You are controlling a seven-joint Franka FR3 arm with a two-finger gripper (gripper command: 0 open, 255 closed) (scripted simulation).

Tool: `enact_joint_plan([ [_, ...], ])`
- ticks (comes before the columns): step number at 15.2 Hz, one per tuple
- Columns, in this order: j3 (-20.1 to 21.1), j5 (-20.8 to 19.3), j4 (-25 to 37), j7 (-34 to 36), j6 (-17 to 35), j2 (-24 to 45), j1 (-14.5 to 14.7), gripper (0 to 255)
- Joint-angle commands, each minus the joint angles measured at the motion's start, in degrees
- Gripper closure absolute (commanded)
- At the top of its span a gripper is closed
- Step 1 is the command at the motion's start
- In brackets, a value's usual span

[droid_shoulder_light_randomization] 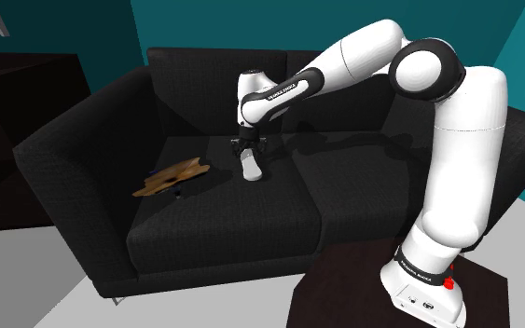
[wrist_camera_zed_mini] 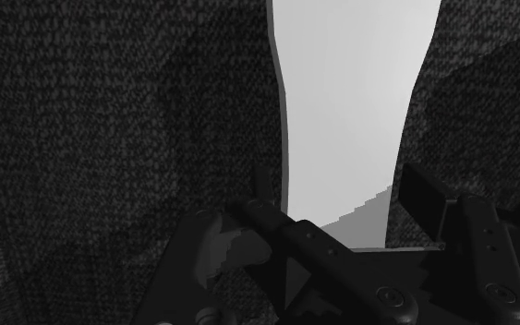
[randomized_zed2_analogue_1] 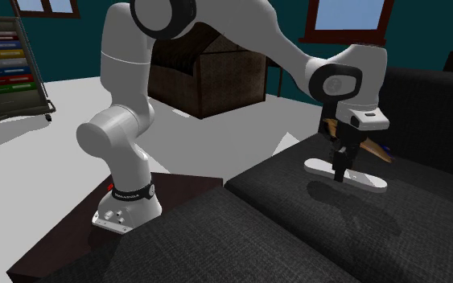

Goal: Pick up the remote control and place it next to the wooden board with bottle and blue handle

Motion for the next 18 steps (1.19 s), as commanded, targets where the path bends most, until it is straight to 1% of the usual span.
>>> enact_joint_plan([
  [1,0.0,0.0,0.0,0.0,0.0,0.0,0.0,0],
  [6,0.0,0.0,0.0,0.0,0.0,0.0,0.0,0],
  [10,0.3,0.8,2.9,-0.5,-6.2,-3.4,-0.1,0],
  [18,0.3,0.8,2.9,-0.5,-6.2,-3.4,-0.1,0],
])
